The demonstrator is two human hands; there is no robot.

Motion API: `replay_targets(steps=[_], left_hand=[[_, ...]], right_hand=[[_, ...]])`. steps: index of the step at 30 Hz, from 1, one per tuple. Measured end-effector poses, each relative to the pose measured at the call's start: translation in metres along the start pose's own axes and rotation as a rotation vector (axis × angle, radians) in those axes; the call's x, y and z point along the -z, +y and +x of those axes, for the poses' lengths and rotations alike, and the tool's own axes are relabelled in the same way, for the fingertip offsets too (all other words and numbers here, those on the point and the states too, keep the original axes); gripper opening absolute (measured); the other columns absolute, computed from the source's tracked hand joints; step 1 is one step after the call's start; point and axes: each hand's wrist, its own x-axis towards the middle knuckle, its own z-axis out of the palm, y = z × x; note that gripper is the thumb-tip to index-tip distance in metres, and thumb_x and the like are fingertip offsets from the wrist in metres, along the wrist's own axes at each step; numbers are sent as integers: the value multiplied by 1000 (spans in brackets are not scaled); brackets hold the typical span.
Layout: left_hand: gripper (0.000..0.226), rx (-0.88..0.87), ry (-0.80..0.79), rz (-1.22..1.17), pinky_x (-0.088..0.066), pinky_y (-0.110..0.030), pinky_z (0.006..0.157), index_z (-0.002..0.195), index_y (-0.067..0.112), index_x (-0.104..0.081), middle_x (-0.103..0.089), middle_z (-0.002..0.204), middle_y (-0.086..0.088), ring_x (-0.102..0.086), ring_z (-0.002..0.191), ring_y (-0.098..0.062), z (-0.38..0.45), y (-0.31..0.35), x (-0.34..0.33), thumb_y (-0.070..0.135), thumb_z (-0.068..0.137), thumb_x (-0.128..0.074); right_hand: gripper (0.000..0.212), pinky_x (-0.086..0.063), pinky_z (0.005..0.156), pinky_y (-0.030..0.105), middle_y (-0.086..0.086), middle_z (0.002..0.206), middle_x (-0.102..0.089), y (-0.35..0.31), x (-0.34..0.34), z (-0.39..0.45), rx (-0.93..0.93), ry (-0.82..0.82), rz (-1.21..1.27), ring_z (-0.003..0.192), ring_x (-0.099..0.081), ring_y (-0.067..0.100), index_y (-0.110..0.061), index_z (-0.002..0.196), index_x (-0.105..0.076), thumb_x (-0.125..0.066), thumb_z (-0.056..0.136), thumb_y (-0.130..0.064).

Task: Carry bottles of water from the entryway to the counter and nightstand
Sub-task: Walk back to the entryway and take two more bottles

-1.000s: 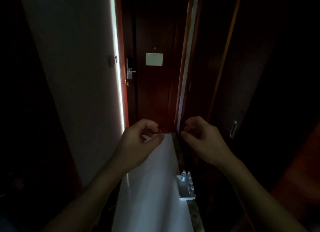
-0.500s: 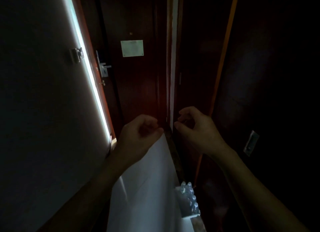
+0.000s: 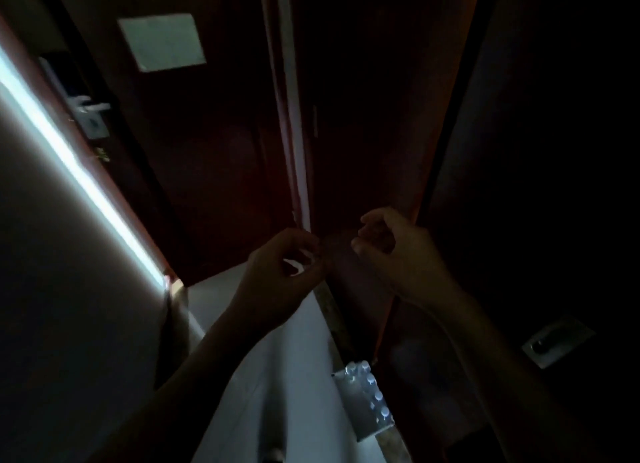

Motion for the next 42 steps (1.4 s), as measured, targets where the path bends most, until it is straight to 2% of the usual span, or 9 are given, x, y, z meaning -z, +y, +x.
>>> replay_targets(steps=[5, 10, 18, 22, 29, 33, 37, 39, 42], left_hand=[[23, 25, -222, -119, -52, -14, 66, 100, 13, -67, -71, 92, 5, -68, 82, -7, 78, -71, -62, 11, 80, -78], [25, 102, -444, -259, -55, -22, 77, 96, 30, -66, -73, 93, 10, -69, 88, -5, 133, -118, -115, 22, 77, -79], [24, 251, -636, -201, -52, -16, 74, 103, 25, -67, -71, 98, 12, -67, 89, 0, 144, -225, -201, 27, 80, -73], [28, 372, -646, -117, -52, -17, 70, 99, 28, -68, -72, 92, 14, -67, 82, 2, 108, -319, -260, 43, 75, -71], [30, 473, -879, 36, -42, -4, 64, 104, 30, -63, -67, 102, 17, -64, 83, 3, 14, -551, -397, 31, 78, -77], [65, 447, -958, 116, -41, -6, 70, 126, 19, -52, -58, 119, 7, -63, 95, -10, -47, -694, -493, 28, 71, -85], [100, 399, -904, 163, -46, -23, 96, 140, 7, -39, -47, 133, -3, -54, 117, -19, -95, -812, -582, 35, 57, -88], [100, 365, -853, 159, -48, -39, 102, 139, 11, -39, -52, 134, -7, -56, 121, -22, -113, -851, -615, 38, 56, -87], [78, 259, -781, 203, -51, -37, 94, 127, 15, -53, -65, 120, -4, -62, 111, -20, -127, -882, -642, 39, 60, -85]], right_hand=[[31, -49, 80, 14, -10, 96, -68, 72, -9, 41, -186, 183, -34, 88, -66, 1, -25, 109, -61, -76, 82, -21], [29, -48, 72, 10, -13, 95, -70, 124, -18, 59, -375, 334, -95, 85, -65, -4, -29, 106, -61, -75, 82, -21], [20, -46, 64, 4, -19, 80, -65, 232, -65, 54, -596, 477, -96, 75, -63, -15, -21, 97, -63, -72, 83, -11], [15, -48, 62, 6, -16, 79, -67, 336, -132, 28, -738, 554, -11, 76, -65, -11, -14, 96, -66, -73, 83, -15], [17, -38, 52, -2, -22, 78, -59, 571, -248, -60, -1063, 641, -34, 69, -57, -21, -24, 98, -61, -73, 86, -22], [36, -43, 60, 7, -21, 94, -63, 709, -319, -126, -1161, 648, -12, 86, -62, -1, -34, 104, -55, -78, 80, -19], [66, -56, 89, 42, -22, 116, -59, 830, -390, -186, -1214, 552, 35, 114, -57, 11, -39, 122, -48, -84, 70, -21], [81, -55, 92, 47, -19, 126, -57, 876, -415, -207, -1212, 527, 28, 120, -56, 12, -42, 133, -42, -85, 66, -27], [73, -55, 86, 42, -24, 112, -61, 919, -441, -225, -1243, 548, -30, 111, -63, 15, -41, 128, -48, -85, 68, -24]])
